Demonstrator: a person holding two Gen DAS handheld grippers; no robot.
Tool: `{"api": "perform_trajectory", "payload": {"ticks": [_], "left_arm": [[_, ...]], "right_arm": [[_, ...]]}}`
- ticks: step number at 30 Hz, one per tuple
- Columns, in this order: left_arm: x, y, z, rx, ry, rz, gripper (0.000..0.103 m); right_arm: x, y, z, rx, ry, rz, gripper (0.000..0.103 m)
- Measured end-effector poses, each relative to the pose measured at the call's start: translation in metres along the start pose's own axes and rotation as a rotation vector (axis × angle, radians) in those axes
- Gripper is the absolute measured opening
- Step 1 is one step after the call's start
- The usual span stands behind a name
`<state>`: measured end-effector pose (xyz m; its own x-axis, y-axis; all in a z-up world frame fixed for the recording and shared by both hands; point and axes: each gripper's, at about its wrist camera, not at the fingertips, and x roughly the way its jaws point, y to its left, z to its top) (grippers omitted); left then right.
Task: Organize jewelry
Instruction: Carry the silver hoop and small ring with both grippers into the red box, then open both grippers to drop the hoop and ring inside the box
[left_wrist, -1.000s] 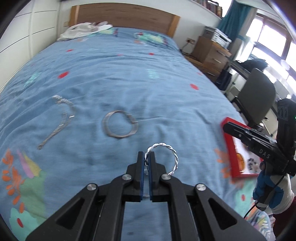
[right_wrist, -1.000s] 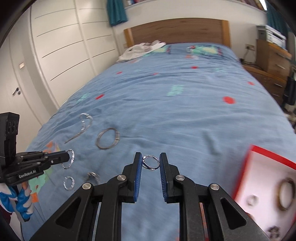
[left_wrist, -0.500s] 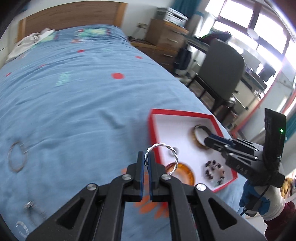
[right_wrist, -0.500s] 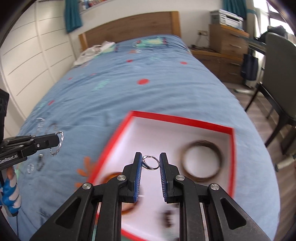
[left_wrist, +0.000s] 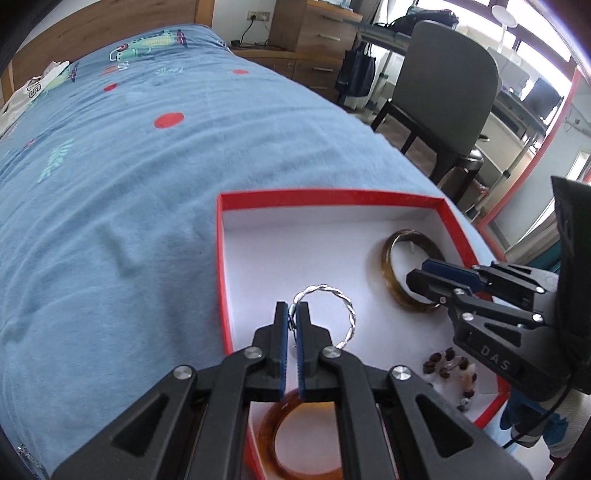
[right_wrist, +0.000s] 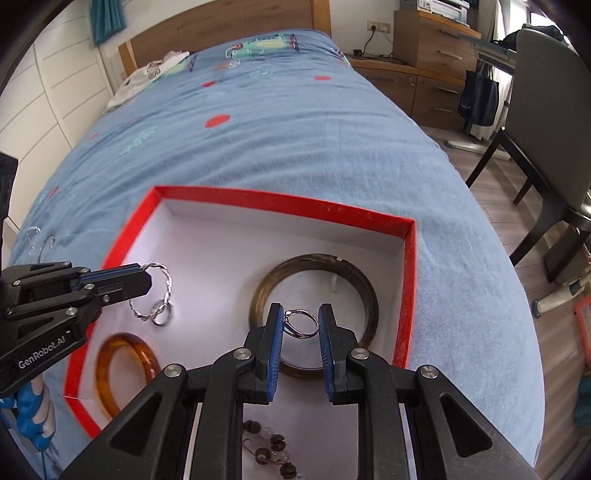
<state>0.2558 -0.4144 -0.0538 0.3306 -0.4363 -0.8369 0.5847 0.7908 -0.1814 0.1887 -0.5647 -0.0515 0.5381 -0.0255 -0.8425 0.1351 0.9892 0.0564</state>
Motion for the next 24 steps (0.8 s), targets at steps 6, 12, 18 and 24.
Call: {"api": "perform_trajectory", "payload": {"ticks": [6,12,18,24], "left_arm": [[0.012,-0.009,0.0,0.035,0.019,0.049,0.004],[0.013,-0.009,0.003,0.017,0.027,0.054,0.005],[-0.004,-0.006,-0.002,-0.001,0.013,0.032,0.008],[-0.042,-0.011,-0.014,0.003,-0.031,0.062,0.023]], "right_arm": [[0.003,0.007,-0.001,-0.052,0.021,-0.021,0.019],[-0.001,0.011,0.0,-0.075,0.033,-0.024,0.021],[-0.013,0.01,-0.004,-0.04,0.015,-0.004,0.026],[-0.038,0.017,-0.008,-0.013,-0.027,0.009,0.035]]}}
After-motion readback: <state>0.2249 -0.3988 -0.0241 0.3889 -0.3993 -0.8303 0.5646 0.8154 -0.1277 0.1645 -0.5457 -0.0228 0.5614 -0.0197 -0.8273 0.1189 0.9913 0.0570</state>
